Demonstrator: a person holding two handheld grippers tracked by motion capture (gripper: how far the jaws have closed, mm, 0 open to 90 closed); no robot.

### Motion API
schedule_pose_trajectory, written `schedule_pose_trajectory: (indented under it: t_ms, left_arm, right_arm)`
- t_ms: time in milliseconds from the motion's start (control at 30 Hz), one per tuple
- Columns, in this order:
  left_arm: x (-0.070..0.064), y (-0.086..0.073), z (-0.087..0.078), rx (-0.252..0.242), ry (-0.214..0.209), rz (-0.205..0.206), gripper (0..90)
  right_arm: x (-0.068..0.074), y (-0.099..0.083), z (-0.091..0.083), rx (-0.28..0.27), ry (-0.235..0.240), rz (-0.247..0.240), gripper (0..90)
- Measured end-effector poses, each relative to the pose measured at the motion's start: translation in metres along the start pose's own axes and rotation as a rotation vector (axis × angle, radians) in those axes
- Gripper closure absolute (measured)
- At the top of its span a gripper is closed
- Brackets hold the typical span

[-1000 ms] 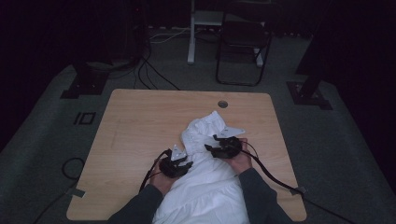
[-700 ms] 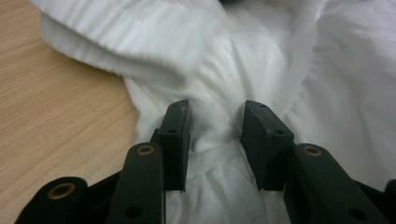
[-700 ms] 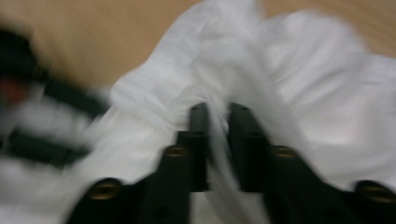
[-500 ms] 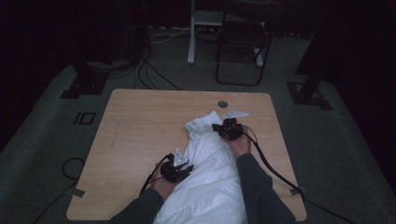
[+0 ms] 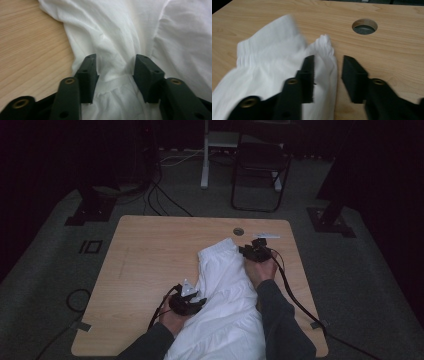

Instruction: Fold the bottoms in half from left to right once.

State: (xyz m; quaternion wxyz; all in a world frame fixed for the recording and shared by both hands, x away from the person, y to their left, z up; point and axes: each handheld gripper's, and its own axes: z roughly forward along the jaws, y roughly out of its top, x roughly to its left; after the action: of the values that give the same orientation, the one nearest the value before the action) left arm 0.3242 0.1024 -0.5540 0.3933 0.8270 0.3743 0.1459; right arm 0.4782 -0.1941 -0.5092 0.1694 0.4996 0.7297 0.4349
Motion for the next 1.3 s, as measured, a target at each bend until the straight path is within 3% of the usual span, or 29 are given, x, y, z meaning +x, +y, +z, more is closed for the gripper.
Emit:
schedule_pose_trajectory:
  t_ms: [100, 267, 300, 400, 433, 500, 667, 867, 1033, 1133, 1300]
  left_arm:
    - [0.004, 0.012, -0.009, -0.021, -0.001, 0.012, 50.1]
    - [0.010, 0.039, -0.011, -0.040, 0.035, 0.054, 49.6]
    - [0.011, 0.045, -0.009, -0.042, 0.056, 0.071, 49.4]
    - [0.016, 0.055, -0.001, -0.054, 0.067, 0.055, 48.9]
    - [0.020, 0.063, 0.013, -0.043, 0.081, 0.041, 48.9]
    - [0.022, 0.066, 0.030, -0.019, 0.110, 0.045, 48.7]
    - [0.030, 0.054, 0.061, 0.051, 0.234, 0.031, 46.5]
    - [0.037, 0.042, 0.056, -0.005, 0.227, -0.008, 45.9]
    - [0.038, 0.033, 0.046, -0.004, 0.210, -0.039, 46.0]
    - [0.036, 0.026, 0.039, -0.001, 0.203, -0.058, 46.0]
    - [0.024, 0.011, 0.024, -0.003, 0.206, -0.048, 46.2]
  right_arm:
    - [0.005, -0.006, -0.005, 0.011, -0.007, -0.039, 48.3]
    - [0.010, -0.016, 0.000, 0.053, -0.007, -0.074, 47.5]
    - [0.010, -0.018, 0.004, 0.062, -0.009, -0.069, 47.5]
    - [0.010, -0.022, 0.011, 0.085, -0.005, -0.060, 47.6]
    - [0.009, -0.024, 0.015, 0.098, -0.007, -0.057, 48.0]
    - [0.008, -0.029, 0.024, 0.139, -0.061, -0.056, 58.5]
    - [0.009, -0.037, 0.026, 0.171, -0.112, -0.081, 68.7]
    - [0.016, -0.046, 0.017, 0.167, -0.133, -0.110, 75.4]
    - [0.021, -0.063, 0.001, 0.145, -0.114, -0.108, 75.8]
    - [0.027, -0.073, -0.009, 0.141, -0.102, -0.104, 75.6]
    - [0.041, -0.089, -0.022, 0.115, -0.095, -0.108, 75.9]
